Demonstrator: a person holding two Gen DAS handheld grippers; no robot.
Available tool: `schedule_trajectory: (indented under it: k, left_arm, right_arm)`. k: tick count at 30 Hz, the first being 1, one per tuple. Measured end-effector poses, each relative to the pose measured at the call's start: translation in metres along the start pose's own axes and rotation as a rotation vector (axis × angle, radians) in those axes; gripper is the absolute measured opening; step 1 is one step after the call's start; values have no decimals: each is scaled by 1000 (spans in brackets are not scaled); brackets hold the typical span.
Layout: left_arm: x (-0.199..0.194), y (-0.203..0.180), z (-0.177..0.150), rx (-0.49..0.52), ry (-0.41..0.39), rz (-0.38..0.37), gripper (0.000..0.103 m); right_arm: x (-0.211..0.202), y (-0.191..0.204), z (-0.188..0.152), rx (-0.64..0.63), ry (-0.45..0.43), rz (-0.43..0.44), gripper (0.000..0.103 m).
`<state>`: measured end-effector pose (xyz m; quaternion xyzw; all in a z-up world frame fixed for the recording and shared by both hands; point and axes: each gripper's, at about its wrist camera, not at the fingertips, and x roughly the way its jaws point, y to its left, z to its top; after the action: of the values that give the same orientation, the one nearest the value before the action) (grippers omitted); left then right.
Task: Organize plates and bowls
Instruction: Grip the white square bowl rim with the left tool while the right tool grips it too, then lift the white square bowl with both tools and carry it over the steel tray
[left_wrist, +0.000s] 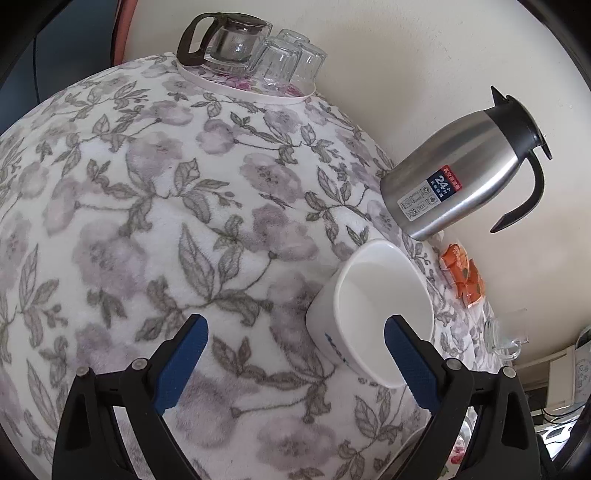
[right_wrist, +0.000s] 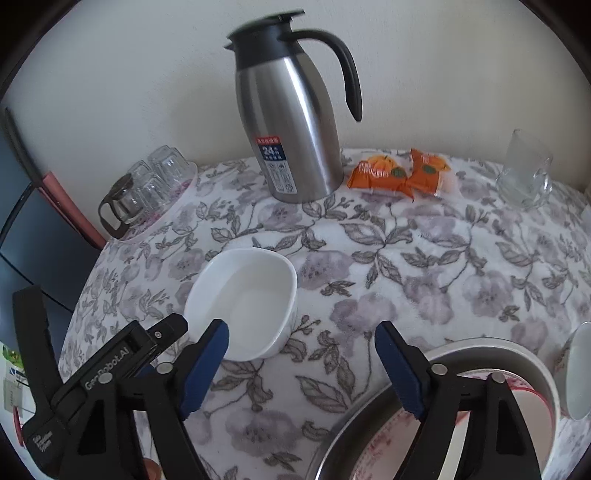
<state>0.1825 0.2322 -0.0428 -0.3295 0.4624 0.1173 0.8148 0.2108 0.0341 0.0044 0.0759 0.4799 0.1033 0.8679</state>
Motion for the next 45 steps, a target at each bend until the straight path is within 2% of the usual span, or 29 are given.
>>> schedule_trajectory:
  k: [1,3,4,13,19,21,24,30,37,45]
  left_arm:
    - [2,0,2,2,0,-1,92]
    - [7,1,6,-1,2,1,78]
    - [10,2,7,-5,7,1,75]
    - [26,3,14,-1,14,-17,65]
    - [33,-9,13,51,22,-37,44]
    - [36,-11,12,64,29,-37,34]
    - [41,-13,11,73,35,-45,25]
    - [47,-18,6,87,49,-64,20]
    - [44,-17,5,92,51,-77,19]
    - [26,-23,5,124,37,-70,18]
  right_arm:
    - [5,0,1,3,13,2,73]
    - [13,-1,3,13,35,15,69]
    - [18,-1,4,16,47,17,67]
    - [50,2,4,21,108,21,45]
    - [61,5,2,18,130,39,30]
    - [62,6,2,13,132,45,28]
    - [66,9,1,8,139,51,26]
    - [73,11,-2,16,161,65,25]
    - [71,10,-5,24,159,88,22]
    - [54,9,-9,36,147,108,22]
